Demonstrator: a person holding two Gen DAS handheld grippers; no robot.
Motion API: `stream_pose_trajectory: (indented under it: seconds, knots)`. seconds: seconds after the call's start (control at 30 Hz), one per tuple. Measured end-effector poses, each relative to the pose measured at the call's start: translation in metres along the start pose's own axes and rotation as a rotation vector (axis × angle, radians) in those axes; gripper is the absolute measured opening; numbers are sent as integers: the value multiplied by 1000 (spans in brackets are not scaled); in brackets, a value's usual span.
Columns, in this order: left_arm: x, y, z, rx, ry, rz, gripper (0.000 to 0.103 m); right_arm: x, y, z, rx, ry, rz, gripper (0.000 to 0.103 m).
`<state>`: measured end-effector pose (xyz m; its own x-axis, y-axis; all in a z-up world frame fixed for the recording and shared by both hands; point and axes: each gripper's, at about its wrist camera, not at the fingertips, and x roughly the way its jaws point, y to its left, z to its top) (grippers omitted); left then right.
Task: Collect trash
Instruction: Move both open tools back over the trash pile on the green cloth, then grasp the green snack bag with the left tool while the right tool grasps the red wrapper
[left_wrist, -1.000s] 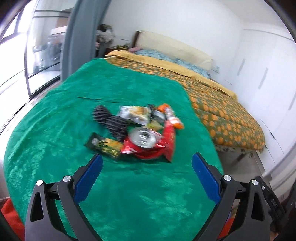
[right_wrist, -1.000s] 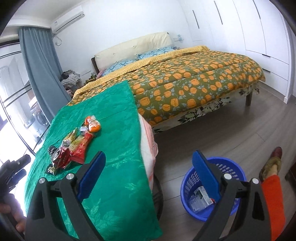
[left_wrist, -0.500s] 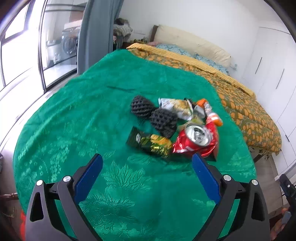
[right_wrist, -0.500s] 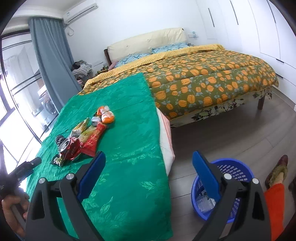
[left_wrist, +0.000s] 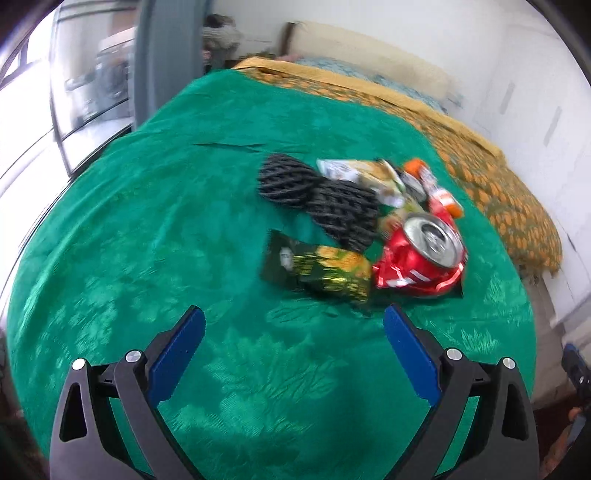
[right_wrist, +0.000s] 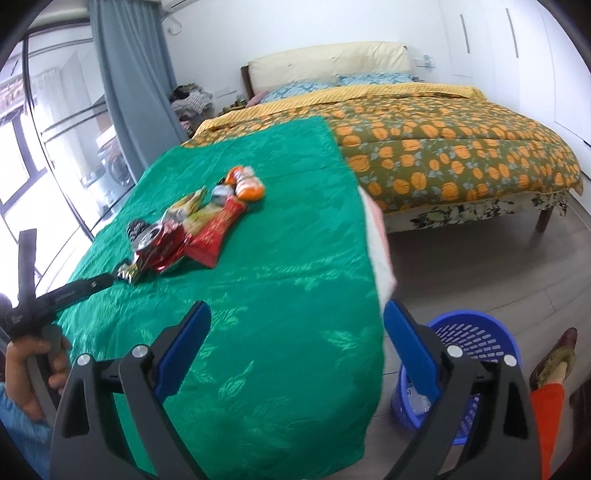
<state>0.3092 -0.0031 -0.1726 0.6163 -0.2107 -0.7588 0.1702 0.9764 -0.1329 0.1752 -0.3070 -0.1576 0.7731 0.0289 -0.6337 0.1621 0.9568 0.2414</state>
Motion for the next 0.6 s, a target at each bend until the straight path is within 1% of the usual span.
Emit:
stream_pose_trajectory:
  seconds: [0.13, 0.23, 0.3, 0.37, 0.4, 0.53, 0.57, 0.6]
  knots:
    - [18, -19, 1, 124, 25, 51, 96, 12, 14, -4, -53, 33, 18, 92]
    - [35, -23, 8, 165, 61, 107, 96, 18, 21, -7, -74, 53, 24, 92]
    - [40, -14, 13, 131, 77, 141, 96, 22, 24, -9, -84, 64, 27, 92]
    - [38, 5, 17, 66, 77, 184, 96, 25, 26, -10, -92, 73, 28, 92]
    - [33, 20, 18, 24, 74, 202, 96, 26, 27, -10, -96, 76, 28, 92]
    - [15, 66, 13, -71, 61, 256, 96, 31, 30, -10, -113, 82, 28, 92]
    - [9, 74, 11, -89, 50, 245, 96, 34, 32, -9, -113, 85, 29, 92]
    - [4, 77, 11, -99, 37, 209, 96, 36, 33, -9, -112, 89, 32, 92]
